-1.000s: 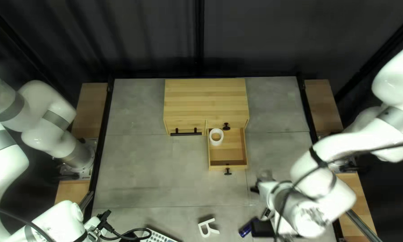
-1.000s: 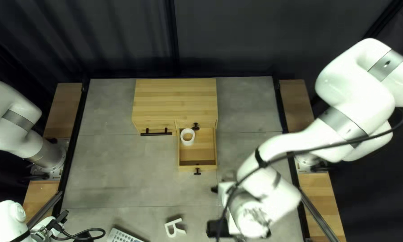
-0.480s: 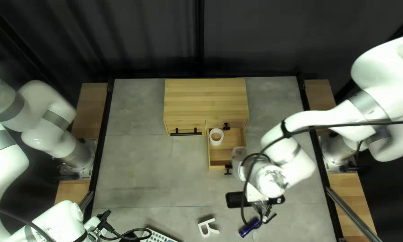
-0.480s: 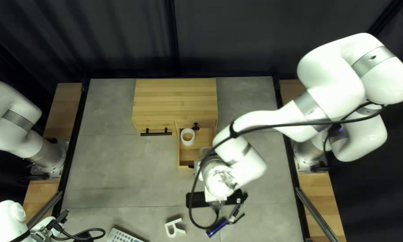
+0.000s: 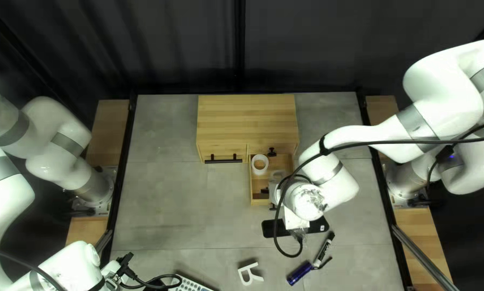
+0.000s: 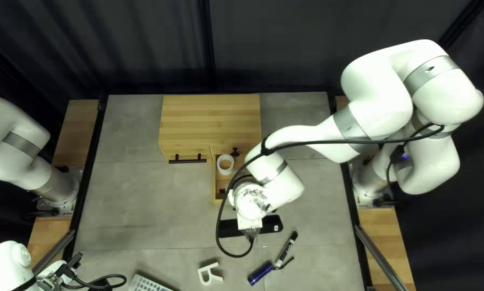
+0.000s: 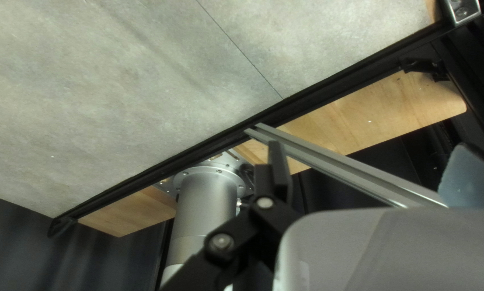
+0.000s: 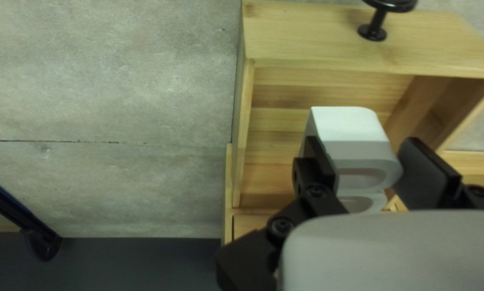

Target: Open drawers and place objects into drawer and close

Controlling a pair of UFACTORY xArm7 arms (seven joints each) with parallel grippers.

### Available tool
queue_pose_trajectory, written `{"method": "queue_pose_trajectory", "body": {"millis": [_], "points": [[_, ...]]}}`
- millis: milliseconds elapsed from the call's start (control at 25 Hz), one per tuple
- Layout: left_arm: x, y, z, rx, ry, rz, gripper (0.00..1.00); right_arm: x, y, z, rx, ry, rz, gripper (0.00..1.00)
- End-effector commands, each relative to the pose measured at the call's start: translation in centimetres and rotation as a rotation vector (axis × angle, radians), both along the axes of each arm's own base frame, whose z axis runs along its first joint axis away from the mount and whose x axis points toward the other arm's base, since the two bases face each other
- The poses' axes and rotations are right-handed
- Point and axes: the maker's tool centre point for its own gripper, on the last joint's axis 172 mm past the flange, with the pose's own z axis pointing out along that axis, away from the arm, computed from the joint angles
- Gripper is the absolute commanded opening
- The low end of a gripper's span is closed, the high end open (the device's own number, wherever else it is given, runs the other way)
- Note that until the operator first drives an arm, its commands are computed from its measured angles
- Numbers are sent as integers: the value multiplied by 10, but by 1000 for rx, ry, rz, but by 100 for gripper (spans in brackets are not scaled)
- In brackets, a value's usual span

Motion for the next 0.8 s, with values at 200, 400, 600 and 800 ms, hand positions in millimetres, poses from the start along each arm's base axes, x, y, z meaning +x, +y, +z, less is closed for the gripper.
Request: {"method": "queue_pose_trajectory", "body": {"millis": [200, 400, 600, 800], "points": [[0, 0, 0, 0, 0, 0, 100, 0, -7, -12, 6, 9, -12, 2], [0, 0, 0, 0, 0, 0, 100, -1, -13, -17, 5, 15, -24, 1], [0, 0, 0, 0, 0, 0, 100, -2, -16, -21, 5, 25, -36, 2], [0, 0, 0, 0, 0, 0, 100, -2, -20, -24, 7, 28, -42, 1]]}}
